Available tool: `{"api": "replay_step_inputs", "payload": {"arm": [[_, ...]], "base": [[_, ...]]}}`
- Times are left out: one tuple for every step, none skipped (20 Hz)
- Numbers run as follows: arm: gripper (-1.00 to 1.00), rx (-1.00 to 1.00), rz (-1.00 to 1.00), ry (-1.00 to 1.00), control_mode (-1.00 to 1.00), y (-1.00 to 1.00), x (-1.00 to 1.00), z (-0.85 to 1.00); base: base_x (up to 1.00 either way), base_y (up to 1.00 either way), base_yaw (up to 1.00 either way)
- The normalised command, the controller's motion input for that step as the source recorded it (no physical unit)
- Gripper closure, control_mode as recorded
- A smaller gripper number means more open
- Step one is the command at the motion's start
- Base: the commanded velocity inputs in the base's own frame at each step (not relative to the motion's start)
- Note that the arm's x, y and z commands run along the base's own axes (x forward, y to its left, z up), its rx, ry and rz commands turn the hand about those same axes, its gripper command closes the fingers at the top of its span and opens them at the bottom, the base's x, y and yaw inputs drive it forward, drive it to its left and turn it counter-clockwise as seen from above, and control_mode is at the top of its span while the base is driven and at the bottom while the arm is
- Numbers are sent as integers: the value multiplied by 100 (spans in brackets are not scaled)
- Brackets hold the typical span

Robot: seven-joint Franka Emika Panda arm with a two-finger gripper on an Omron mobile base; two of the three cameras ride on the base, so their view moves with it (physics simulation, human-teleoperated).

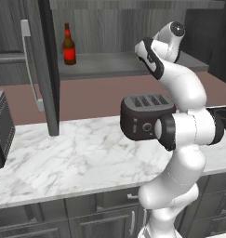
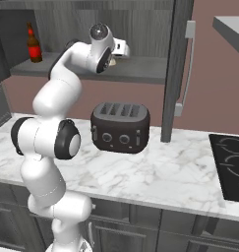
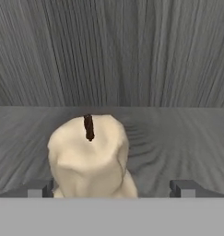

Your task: Get the candle and the beer from the cabinet and move them to the dining counter.

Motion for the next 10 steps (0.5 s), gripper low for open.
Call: {"api": "replay_step_inputs", "payload": {"arm": [[-100, 0, 0, 0, -100, 15, 0, 0], [-100, 0, 0, 0, -100, 16, 0, 0], [-100, 0, 0, 0, -100, 19, 0, 0], [-100, 0, 0, 0, -100, 21, 0, 0], [-100, 0, 0, 0, -100, 20, 0, 0], [-100, 0, 0, 0, -100, 19, 0, 0], [-100, 0, 0, 0, -100, 17, 0, 0], [-100, 0, 0, 0, -100, 14, 0, 0], [-100, 0, 0, 0, -100, 10, 0, 0], [-100, 0, 0, 0, -100, 5, 4, 0]], "base": [[0, 0, 0], [0, 0, 0], [0, 0, 0], [0, 0, 0], [0, 0, 0], [0, 0, 0], [0, 0, 0], [0, 0, 0], [0, 0, 0], [0, 0, 0]]}}
